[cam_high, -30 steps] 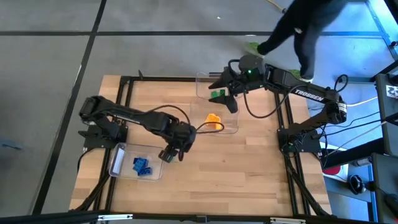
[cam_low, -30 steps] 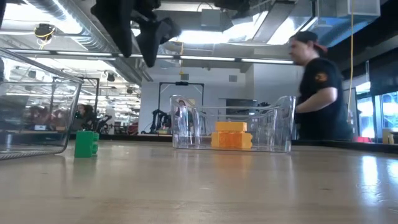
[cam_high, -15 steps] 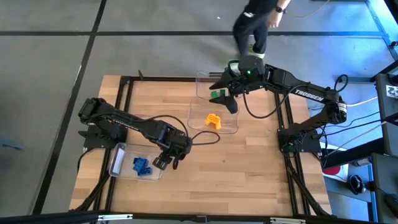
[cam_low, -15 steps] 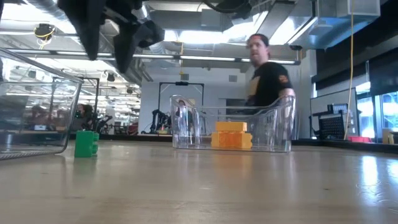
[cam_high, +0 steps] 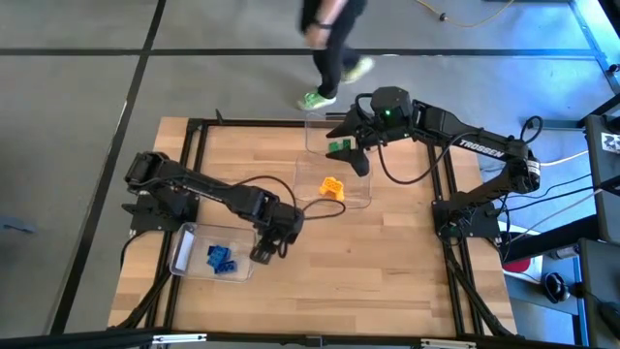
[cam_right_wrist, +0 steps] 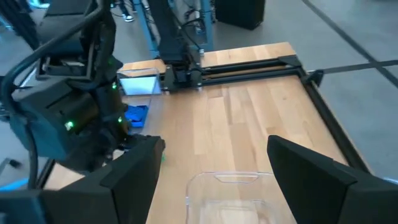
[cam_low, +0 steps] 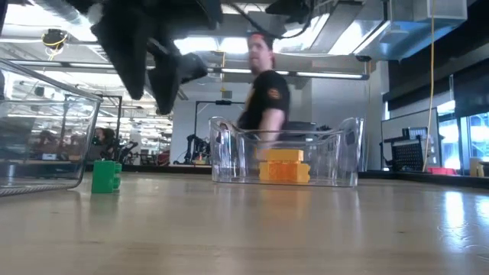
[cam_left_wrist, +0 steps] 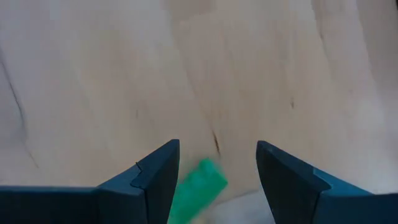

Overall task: Sort & place blocks by color
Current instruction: Put the green game piece into the top transparent bin

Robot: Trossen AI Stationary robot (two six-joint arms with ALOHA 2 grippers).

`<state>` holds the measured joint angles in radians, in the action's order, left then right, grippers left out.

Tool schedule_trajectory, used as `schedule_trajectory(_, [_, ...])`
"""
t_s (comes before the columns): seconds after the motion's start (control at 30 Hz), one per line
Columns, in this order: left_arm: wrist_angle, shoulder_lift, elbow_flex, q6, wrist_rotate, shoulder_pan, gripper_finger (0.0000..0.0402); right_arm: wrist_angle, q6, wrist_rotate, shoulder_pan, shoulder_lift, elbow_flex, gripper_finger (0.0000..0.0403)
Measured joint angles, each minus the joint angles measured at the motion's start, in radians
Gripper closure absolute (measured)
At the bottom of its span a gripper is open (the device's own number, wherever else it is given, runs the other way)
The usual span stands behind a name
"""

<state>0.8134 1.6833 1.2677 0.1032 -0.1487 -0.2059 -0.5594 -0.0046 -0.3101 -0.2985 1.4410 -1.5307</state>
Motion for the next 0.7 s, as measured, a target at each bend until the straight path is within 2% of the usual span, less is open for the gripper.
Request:
schedule_trajectory(0.13, [0.025, 0.002, 0.046, -0.278, -0.038, 0.023, 0.0198, 0.000, -0.002, 0.029, 0.000, 0.000, 0.000, 0.0107])
schedule_trajectory(0.2, [0.091, 0.006, 0.062, -0.385, -0.042, 0.025, 0.0198, 0.000, -0.002, 0.046, 0.000, 0.000, 0.000, 0.0107])
schedule_trajectory(0.37, [0.140, 0.033, 0.063, -0.602, -0.070, 0.078, 0.0198, 0.003, -0.003, 0.068, 0.000, 0.000, 0.000, 0.0107])
schedule_trajectory(0.53, [0.106, 0.071, 0.063, -0.763, -0.113, 0.136, 0.0198, 0.005, -0.003, 0.091, 0.000, 0.000, 0.000, 0.0107])
schedule_trajectory(0.63, [0.066, 0.104, 0.064, -0.851, -0.210, 0.170, 0.0198, 0.007, -0.003, 0.094, 0.000, 0.000, 0.001, 0.0107])
schedule_trajectory(0.7, [0.093, 0.139, 0.077, -0.856, -0.314, 0.189, 0.0198, 0.012, -0.005, 0.102, -0.001, 0.000, 0.001, 0.0107])
